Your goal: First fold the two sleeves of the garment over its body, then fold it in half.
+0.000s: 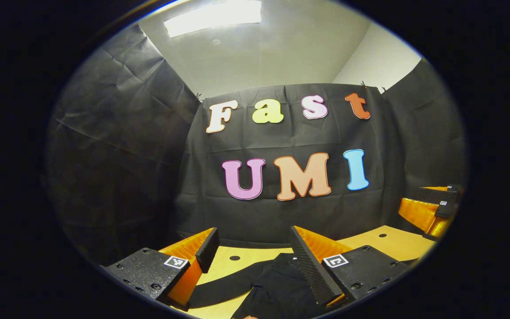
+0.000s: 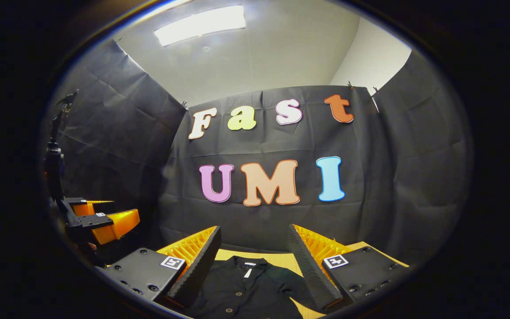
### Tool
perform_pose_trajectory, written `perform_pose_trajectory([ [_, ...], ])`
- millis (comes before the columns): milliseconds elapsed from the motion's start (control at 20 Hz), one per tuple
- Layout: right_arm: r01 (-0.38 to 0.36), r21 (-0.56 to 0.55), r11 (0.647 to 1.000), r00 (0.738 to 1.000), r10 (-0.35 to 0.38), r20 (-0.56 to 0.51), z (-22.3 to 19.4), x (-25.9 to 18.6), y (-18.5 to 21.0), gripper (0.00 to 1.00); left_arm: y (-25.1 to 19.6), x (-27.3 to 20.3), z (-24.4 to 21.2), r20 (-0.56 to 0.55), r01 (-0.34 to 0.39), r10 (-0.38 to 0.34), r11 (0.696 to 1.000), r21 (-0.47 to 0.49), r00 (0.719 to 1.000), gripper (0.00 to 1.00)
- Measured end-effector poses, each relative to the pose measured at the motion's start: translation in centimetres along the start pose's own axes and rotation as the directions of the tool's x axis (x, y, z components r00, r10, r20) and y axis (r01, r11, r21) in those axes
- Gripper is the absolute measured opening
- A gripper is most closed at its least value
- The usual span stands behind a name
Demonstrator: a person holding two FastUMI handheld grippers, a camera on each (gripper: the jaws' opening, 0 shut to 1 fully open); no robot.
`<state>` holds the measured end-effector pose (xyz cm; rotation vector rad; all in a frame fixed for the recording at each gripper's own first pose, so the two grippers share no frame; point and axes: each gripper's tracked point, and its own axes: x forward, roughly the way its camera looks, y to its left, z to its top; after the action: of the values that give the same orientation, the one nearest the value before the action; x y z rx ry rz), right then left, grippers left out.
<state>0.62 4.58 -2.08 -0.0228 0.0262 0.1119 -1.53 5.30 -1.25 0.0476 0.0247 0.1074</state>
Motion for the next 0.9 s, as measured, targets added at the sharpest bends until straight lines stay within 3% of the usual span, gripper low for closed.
perform_pose_trajectory([
  [500,-0.015,-0.036,0.999,0.999,0.014,-0.03,-1.0,1.5,-0.7,0.97,0.8,0.6,-0.7,-0.015,-0.029,0.028,1.0,-0.007,0.999,0.96],
  [900,0.064,-0.099,0.993,0.995,-0.071,-0.066,-2.7,2.9,-7.4,0.98,-0.4,1.2,-0.8,-0.018,-0.046,0.046,0.999,0.001,0.999,0.95],
])
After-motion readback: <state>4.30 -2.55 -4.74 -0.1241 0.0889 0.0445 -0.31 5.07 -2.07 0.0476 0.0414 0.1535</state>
